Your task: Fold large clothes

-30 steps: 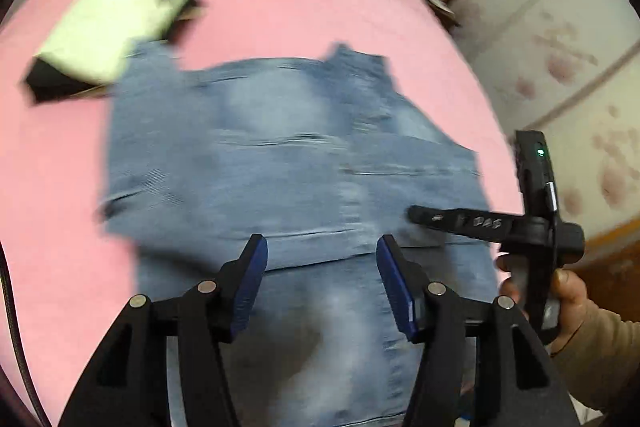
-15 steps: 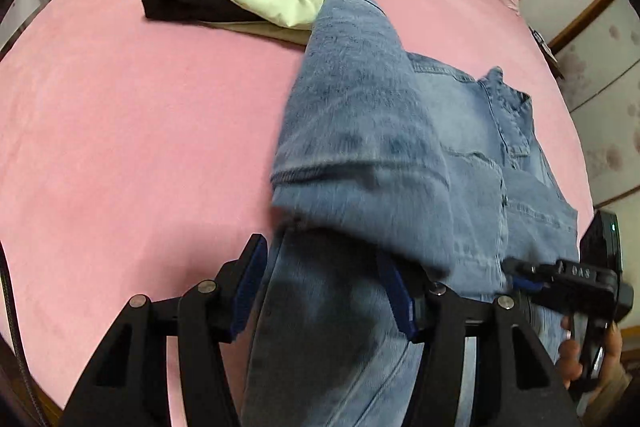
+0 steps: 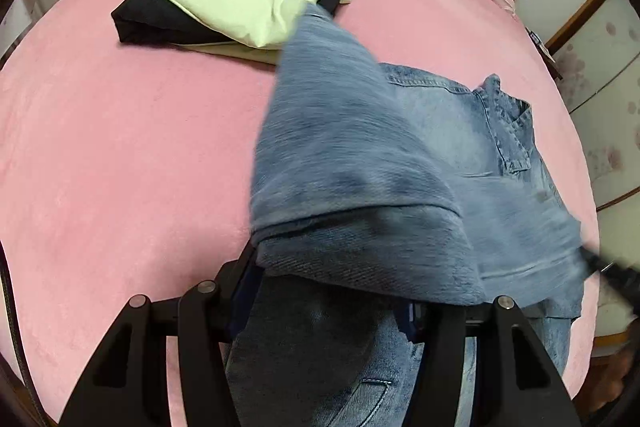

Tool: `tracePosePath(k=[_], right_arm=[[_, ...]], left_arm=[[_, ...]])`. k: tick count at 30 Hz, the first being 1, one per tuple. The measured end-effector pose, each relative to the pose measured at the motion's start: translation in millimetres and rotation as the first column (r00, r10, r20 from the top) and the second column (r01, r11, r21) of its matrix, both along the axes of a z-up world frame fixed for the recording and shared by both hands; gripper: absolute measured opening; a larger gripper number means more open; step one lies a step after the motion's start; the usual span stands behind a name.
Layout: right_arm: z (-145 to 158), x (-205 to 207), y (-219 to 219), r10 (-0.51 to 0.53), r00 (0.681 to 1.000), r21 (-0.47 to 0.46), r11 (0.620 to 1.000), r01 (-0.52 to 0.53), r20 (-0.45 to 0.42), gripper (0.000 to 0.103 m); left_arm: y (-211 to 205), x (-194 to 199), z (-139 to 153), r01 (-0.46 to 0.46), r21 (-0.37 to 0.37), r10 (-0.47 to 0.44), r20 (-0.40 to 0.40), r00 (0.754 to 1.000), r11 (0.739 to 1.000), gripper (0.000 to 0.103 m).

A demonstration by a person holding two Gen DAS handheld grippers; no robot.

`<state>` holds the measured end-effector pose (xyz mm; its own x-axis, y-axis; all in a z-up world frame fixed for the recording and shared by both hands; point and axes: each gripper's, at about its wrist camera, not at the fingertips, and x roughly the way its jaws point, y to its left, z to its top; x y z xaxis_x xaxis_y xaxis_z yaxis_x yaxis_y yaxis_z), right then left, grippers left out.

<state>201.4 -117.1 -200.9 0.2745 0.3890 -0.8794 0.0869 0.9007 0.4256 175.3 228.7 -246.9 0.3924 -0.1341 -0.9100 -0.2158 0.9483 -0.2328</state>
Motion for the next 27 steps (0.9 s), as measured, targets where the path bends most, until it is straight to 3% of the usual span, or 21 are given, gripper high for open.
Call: tracePosePath(k=[3,6,8,13,15,21,26,27], right_arm=[[36.5,-5.9,-19.5,-0.018,0.992,-0.147,0.988,0.036,0.127,0.006],[42.7,-13.6,-44.5,-0.054,0.985,-0.271,0.958,0.097,0.162,0.006],[30.6,-17.5,-57.7,-0.073,0.989,-0.301,0.948,0.108,0.126,0.006],[-13.5,-29.5,-72.1,-0.091,0.996,-0.331,0.939,0.09,0.015,0.006],[-15.4,-33.6,-68.6,-0.088,0.996,-0.344,0.934,0.091,0.022,0.006],[-6.5,-43.4,-68.9,-0.104,0.991,-0.405,0.905,0.13,0.088,0.006],[-45.9,-51.3,-74.8,-0.103,0.993,-0.415,0.907,0.067,-0.065,0.006],[-55.6,-52.7,-75.1,-0.095,0.989,-0.412,0.91,0.04,-0.115,0.006]], left_arm=[[-6.9,2.3,-4.9,0.012,0.003,-0.012,-0.007,1.0,1.0,0.056],[-16.7,6.9,-14.7,0.022,0.028,-0.021,-0.033,0.999,0.999,0.056],[-21.9,10.2,-20.6,0.015,0.07,-0.012,-0.048,0.999,0.997,0.056],[-18.9,16.3,-24.8,-0.041,0.064,0.044,-0.044,0.998,0.997,0.055],[-18.3,15.3,-23.4,-0.04,0.043,0.042,-0.033,0.999,0.998,0.04],[-29.5,13.0,-25.8,0.06,0.082,-0.056,-0.05,0.997,0.995,0.038],[-45.5,17.1,-30.8,0.216,0.158,-0.198,-0.121,0.973,0.964,0.039],[-47.8,17.7,-29.7,0.257,0.17,-0.235,-0.138,0.962,0.952,0.044]])
